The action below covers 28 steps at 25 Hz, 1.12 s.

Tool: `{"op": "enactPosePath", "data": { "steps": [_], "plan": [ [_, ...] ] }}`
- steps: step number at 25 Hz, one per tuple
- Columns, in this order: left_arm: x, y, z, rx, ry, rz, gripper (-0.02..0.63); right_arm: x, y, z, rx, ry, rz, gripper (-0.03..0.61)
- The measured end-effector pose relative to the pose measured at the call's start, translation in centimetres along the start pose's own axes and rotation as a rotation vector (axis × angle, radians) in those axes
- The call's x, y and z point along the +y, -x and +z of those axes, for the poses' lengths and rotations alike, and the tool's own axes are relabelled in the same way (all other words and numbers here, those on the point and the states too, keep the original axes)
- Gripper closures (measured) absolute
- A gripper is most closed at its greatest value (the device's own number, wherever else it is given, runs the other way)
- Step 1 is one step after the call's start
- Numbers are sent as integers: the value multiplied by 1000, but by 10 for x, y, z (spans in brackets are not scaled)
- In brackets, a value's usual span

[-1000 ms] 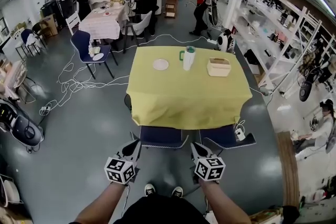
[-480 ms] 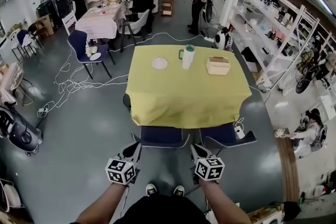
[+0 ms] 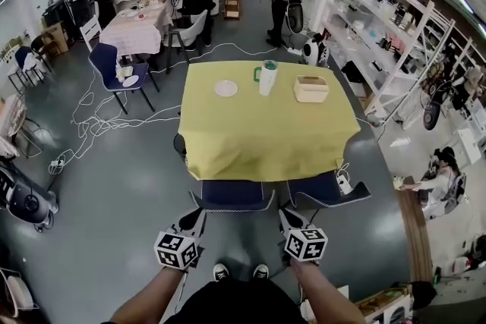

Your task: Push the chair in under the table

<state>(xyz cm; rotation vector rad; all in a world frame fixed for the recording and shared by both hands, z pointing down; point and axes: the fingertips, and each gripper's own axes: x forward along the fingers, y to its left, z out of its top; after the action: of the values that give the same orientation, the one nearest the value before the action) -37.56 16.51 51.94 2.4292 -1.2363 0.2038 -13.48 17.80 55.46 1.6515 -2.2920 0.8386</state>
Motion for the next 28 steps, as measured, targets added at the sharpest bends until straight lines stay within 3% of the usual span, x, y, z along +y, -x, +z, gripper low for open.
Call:
{"op": "enactPosePath", "data": {
  "steps": [18, 28],
  "plan": [
    [28, -5, -10, 24, 15, -18, 604, 13, -17, -7, 14, 17, -25, 565],
    [51, -48, -9, 77, -12, 13, 606, -3, -75, -2, 105, 61, 50, 565]
  ]
}}
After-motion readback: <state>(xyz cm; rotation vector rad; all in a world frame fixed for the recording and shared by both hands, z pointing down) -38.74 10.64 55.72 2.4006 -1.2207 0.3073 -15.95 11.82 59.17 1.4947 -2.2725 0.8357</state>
